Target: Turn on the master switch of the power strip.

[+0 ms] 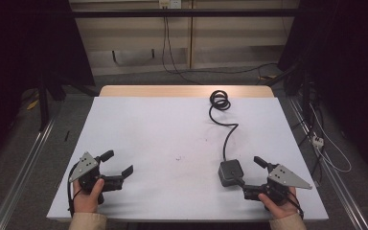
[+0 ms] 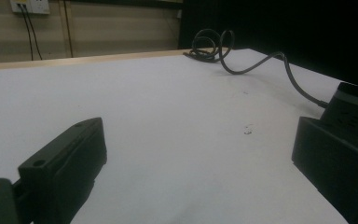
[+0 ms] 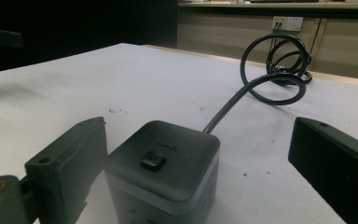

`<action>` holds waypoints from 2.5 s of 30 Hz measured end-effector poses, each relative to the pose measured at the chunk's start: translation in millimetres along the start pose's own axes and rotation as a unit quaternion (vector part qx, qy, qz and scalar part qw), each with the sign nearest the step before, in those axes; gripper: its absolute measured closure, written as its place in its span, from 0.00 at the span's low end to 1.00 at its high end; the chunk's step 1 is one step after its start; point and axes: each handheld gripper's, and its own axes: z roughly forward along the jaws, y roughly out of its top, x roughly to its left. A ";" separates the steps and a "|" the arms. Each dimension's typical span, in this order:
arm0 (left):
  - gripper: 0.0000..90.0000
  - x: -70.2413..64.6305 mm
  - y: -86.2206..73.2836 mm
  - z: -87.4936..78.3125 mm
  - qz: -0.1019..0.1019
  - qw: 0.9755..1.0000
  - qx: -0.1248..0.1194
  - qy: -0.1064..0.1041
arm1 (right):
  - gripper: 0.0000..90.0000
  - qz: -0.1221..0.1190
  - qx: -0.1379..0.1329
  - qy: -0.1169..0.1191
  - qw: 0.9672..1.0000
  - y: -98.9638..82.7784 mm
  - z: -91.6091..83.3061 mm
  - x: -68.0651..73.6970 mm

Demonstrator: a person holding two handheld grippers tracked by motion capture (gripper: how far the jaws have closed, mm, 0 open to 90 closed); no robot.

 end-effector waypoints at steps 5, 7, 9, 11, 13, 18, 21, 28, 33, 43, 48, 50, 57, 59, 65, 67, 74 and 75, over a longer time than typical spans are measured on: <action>0.03 -0.1 0.1 -0.3 0.001 1.000 0.000 0.001 | 0.05 0.000 -0.001 -0.001 1.000 0.8 -0.1 -0.3; 0.03 0.2 0.4 -0.4 0.003 1.000 -0.002 0.002 | 0.05 -0.001 0.000 -0.001 1.000 1.2 0.0 -0.6; 0.03 0.1 0.6 -0.3 0.002 1.000 -0.002 0.003 | 0.06 -0.001 0.000 -0.001 1.000 1.5 0.1 -0.8; 0.03 0.2 0.8 -0.1 0.004 1.000 -0.001 0.004 | 0.06 -0.001 0.000 -0.001 1.000 1.6 0.1 -0.9; 0.03 -0.2 1.0 0.2 0.000 1.000 -0.003 0.002 | 0.07 -0.002 -0.001 -0.002 1.000 2.7 -0.1 -1.0; 0.03 -0.2 1.9 -0.6 0.002 1.000 -0.009 0.003 | 0.10 -0.006 0.001 -0.007 1.000 5.2 -0.3 -0.5; 0.03 0.5 1.6 -1.4 0.002 1.000 -0.008 0.006 | 0.12 -0.004 0.000 -0.004 1.000 6.3 -0.2 -0.6; 0.03 -0.3 2.0 -4.0 0.005 1.000 -0.010 0.009 | 0.21 0.003 0.005 0.001 1.000 9.4 2.1 -1.4; 0.03 -0.1 1.3 -5.2 0.006 1.000 -0.009 0.009 | 0.29 0.005 0.008 0.005 1.000 12.3 2.9 -2.6; 0.03 -0.4 1.4 -6.5 0.004 1.000 -0.014 0.008 | 0.51 0.008 0.015 0.030 0.999 16.2 6.5 -2.3; 0.03 -0.8 1.6 -5.4 0.006 1.000 -0.013 0.007 | 0.63 0.011 0.022 0.033 0.999 16.8 6.6 -2.2; 0.03 -0.4 1.5 -5.5 0.005 1.000 -0.013 0.006 | 0.65 0.015 0.023 0.035 0.999 16.9 6.7 -2.6; 0.03 -0.9 1.8 -5.1 0.003 1.000 -0.016 0.003 | 0.71 0.019 0.026 0.040 0.999 18.0 6.8 -3.8; 0.03 -1.1 1.9 -4.9 0.004 1.000 -0.016 0.003 | 0.72 0.018 0.027 0.040 0.999 18.3 6.8 -3.8; 0.03 -0.7 2.0 -5.0 0.004 1.000 -0.016 0.004 | 0.75 0.017 0.028 0.046 0.998 19.4 7.0 -4.3; 0.03 -0.8 1.9 -4.8 0.003 1.000 -0.016 0.003 | 0.77 0.016 0.028 0.049 0.998 19.5 7.2 -4.8; 0.03 -0.8 2.1 -4.6 0.004 1.000 -0.018 0.001 | 0.82 0.018 0.031 0.056 0.998 19.8 6.8 -5.4; 0.03 -0.9 2.1 -4.5 0.004 1.000 -0.018 0.001 | 0.83 0.017 0.031 0.056 0.998 19.9 6.7 -5.5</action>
